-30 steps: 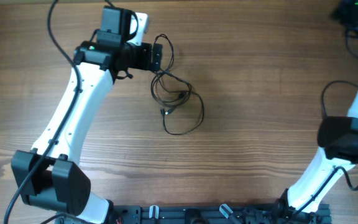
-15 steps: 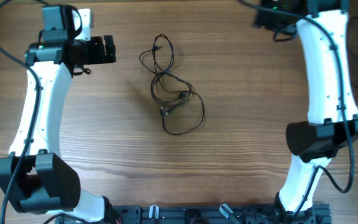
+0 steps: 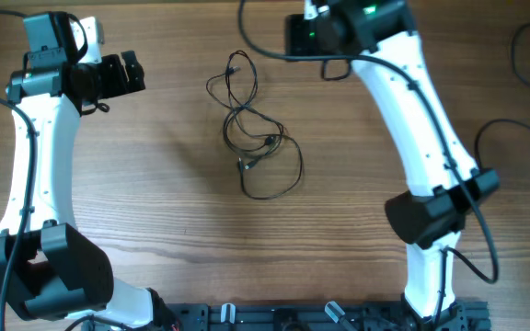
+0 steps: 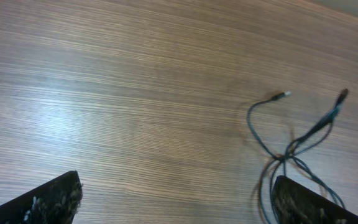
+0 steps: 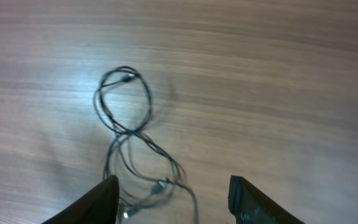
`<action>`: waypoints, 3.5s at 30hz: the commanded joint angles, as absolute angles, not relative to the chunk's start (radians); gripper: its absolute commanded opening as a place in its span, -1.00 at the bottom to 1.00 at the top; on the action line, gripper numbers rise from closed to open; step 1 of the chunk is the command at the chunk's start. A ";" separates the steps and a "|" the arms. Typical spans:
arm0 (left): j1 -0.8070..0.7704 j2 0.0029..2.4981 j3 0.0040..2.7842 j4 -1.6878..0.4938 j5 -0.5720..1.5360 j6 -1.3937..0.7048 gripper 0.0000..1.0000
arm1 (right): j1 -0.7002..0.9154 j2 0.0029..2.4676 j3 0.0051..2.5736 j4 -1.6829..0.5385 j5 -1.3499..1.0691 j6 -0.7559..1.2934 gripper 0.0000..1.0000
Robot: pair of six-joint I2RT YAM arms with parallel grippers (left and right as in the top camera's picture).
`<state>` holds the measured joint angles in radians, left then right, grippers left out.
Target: Untangle cables
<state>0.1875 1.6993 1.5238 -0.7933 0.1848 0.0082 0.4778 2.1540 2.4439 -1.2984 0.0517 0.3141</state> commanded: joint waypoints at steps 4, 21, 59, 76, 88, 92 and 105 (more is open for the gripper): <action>0.188 1.681 1.538 -0.797 0.242 -0.004 1.00 | 0.539 2.308 2.439 -1.189 -0.033 0.235 0.18; 0.188 1.681 1.538 -0.797 0.243 -0.005 1.00 | 0.621 2.546 2.435 -0.993 -0.091 0.341 0.18; 0.184 1.782 1.535 -0.824 0.713 0.252 1.00 | 0.438 2.244 2.428 -1.038 0.118 0.364 -0.90; 0.028 1.889 1.535 -0.733 0.788 0.314 0.99 | 0.424 2.218 2.428 -1.122 0.169 0.392 -0.90; -0.130 2.077 1.536 -0.416 0.686 0.165 0.95 | 0.375 2.212 2.428 -1.193 0.168 0.312 -0.25; -0.158 2.143 1.536 -0.333 0.624 0.118 0.96 | 0.347 2.212 2.428 -1.198 0.157 0.267 -0.24; -0.204 2.265 1.536 -0.201 0.540 0.118 0.85 | 0.343 2.210 2.428 -1.225 0.156 0.262 -0.24</action>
